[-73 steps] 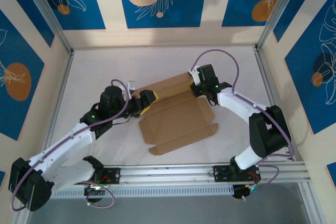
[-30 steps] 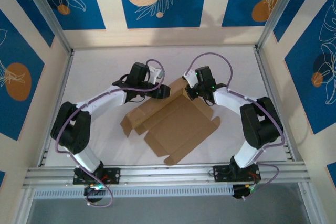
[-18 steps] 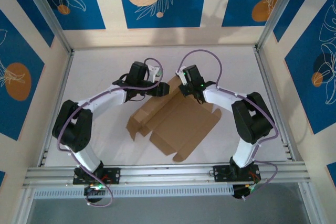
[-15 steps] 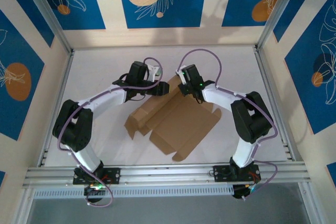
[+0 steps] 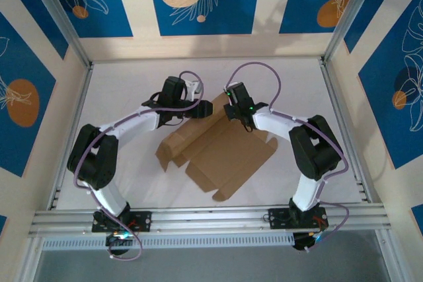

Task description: Fold the paper box

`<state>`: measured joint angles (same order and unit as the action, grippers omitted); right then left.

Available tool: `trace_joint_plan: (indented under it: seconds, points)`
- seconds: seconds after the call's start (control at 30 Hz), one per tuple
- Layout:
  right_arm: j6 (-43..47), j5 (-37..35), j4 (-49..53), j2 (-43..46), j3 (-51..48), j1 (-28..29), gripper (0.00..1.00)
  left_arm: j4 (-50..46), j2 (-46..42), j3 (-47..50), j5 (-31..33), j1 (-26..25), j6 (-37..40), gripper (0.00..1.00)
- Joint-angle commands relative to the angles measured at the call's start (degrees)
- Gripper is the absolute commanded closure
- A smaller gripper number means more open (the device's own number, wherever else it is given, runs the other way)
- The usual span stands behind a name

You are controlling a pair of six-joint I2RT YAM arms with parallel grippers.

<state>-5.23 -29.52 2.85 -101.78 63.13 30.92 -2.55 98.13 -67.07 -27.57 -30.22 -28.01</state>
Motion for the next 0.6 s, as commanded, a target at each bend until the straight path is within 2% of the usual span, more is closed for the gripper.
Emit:
trace_joint_plan:
  seconds: [0.0,0.13,0.27,0.4,0.5,0.57]
  points:
    - [-0.46,6.4,-4.13,0.95,-4.66,-1.47,0.79,-3.84,2.6,-1.17,-2.84,-1.61,0.73,0.52]
    - [-0.26,19.72,-9.58,5.03,-9.63,-5.07,0.72,-8.11,3.63,-3.86,-1.52,-1.6,3.57,0.52]
    - [-0.31,30.23,-15.27,6.4,-13.66,-5.93,0.71,-12.4,4.54,-7.46,-0.47,-1.56,6.83,0.51]
    - [-0.72,33.8,-22.09,7.51,-18.69,-5.87,0.7,-18.38,6.73,-12.6,-0.99,-1.25,10.7,0.5]
    - [-0.47,33.6,-23.5,7.91,-20.42,-5.94,0.69,-21.09,8.17,-14.81,-0.98,-0.39,12.66,0.5]
    - [0.05,31.04,-23.11,7.91,-20.85,-5.81,0.66,-21.77,8.63,-15.02,-1.73,0.35,13.57,0.5]
